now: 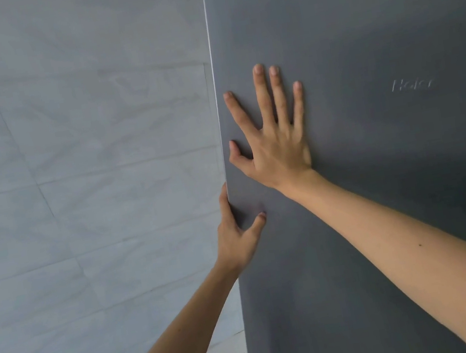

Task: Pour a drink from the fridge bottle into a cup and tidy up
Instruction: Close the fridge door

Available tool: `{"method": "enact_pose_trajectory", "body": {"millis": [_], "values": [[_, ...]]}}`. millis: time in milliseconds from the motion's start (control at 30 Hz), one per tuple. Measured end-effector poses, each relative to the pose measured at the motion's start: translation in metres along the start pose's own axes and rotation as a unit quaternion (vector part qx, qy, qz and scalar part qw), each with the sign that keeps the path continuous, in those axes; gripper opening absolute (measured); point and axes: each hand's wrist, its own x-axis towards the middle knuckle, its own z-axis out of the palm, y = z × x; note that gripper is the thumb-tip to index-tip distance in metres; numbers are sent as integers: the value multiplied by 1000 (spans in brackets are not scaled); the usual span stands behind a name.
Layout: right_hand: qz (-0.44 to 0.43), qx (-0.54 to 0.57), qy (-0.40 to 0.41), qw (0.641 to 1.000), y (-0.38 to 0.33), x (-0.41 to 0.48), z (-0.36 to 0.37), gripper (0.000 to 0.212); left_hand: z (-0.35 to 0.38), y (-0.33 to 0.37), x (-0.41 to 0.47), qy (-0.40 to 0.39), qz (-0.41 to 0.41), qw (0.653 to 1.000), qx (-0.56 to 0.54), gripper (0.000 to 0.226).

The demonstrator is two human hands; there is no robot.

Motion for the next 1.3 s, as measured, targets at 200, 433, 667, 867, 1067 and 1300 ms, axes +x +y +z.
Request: {"method": "enact_pose_trajectory", "body": {"millis": [200, 433, 667, 867, 1067, 1300], "values": [[8, 4, -18, 1000, -1, 0, -6, 74, -17, 16, -2, -51, -18, 994, 94, 85], [65, 35, -128, 989, -42, -7, -25, 82, -96, 36, -23, -86, -38, 945, 313, 83], [-58, 143, -318, 935, -113, -53, -52, 80, -208, 47, -88, -83, -145, 843, 511, 78], [-95, 238, -510, 821, -179, -76, -97, 71, -276, 73, -154, -96, -164, 762, 620, 61], [-136, 269, -526, 795, -248, -84, -154, 76, -337, 106, -231, -64, -200, 726, 655, 58], [-194, 313, -514, 774, -342, -85, -221, 76, -417, 144, -329, -16, -264, 682, 682, 54]]}}
